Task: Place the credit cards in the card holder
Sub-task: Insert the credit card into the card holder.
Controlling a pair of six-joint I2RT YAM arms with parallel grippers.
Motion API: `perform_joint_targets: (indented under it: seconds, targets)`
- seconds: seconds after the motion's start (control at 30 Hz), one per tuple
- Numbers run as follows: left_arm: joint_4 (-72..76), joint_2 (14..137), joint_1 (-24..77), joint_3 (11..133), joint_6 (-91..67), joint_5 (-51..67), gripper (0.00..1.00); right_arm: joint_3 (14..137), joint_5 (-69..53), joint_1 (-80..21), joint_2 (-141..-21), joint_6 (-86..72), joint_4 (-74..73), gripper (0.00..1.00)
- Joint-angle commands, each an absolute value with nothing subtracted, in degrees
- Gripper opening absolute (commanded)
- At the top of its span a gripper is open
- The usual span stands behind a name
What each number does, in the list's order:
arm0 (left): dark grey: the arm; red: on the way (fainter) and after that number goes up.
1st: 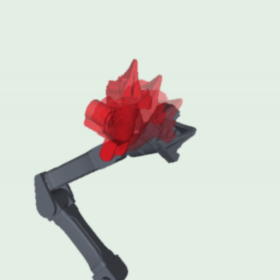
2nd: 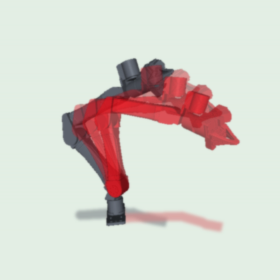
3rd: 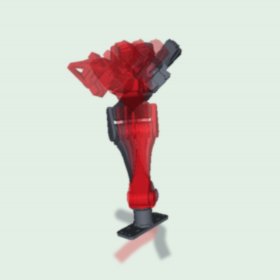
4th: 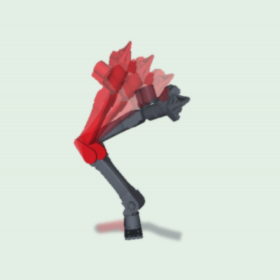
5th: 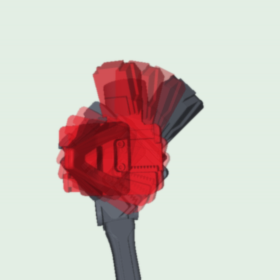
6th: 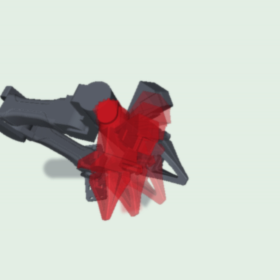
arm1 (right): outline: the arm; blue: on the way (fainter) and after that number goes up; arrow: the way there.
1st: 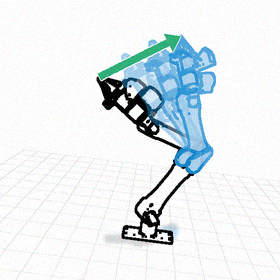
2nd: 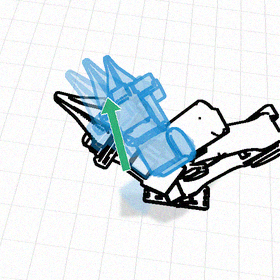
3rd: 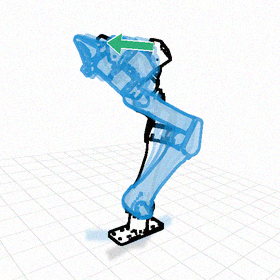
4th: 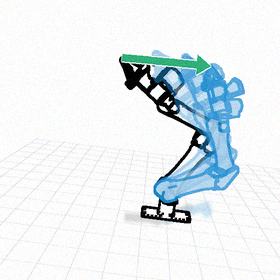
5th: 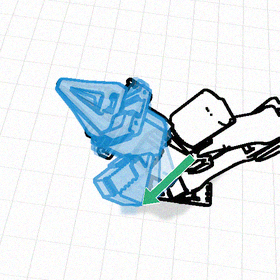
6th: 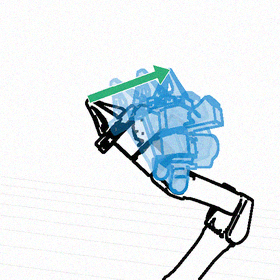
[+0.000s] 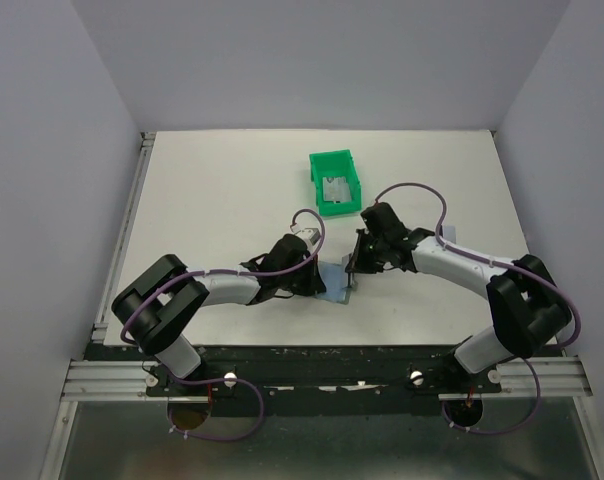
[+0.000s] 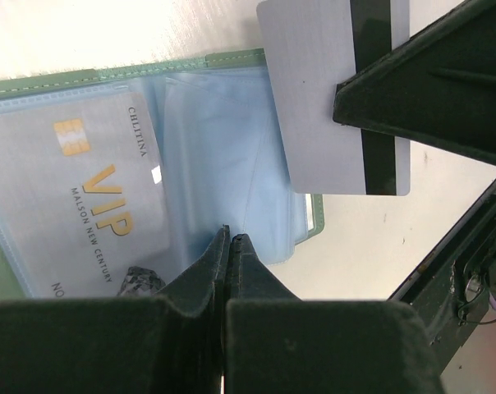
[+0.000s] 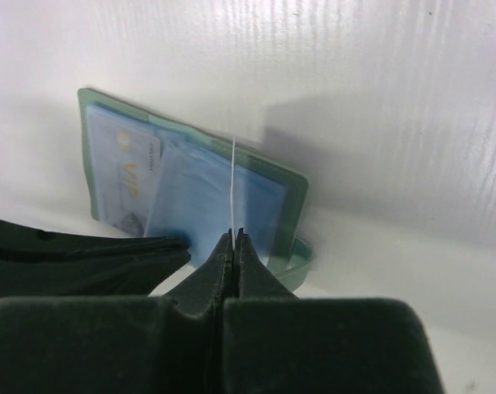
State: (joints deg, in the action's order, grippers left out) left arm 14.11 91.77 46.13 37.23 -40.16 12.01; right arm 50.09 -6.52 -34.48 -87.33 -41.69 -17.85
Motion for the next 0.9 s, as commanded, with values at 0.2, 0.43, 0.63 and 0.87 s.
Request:
perform_joint_targets:
  seconds: [0.2, 0.43, 0.63, 0.87]
  targets:
    - [13.4, 92.5, 46.1, 36.0, -39.9, 10.1, 0.0, 48.9, -3.3, -34.4, -88.6, -44.3, -20.0, 0.0]
    - [13.4, 92.5, 46.1, 36.2, -39.9, 10.3, 0.0, 49.3, -5.4, -34.0, -90.3, -44.3, -19.1, 0.0]
    - [13.4, 92.5, 46.1, 36.4, -39.9, 10.4, 0.0, 48.7, -8.0, -33.9, -91.1, -44.3, -16.3, 0.0]
    - [12.9, 92.1, 46.1, 36.7, -39.8, 10.3, 0.0, 47.5, -11.2, -33.9, -91.1, -43.9, -11.9, 0.0]
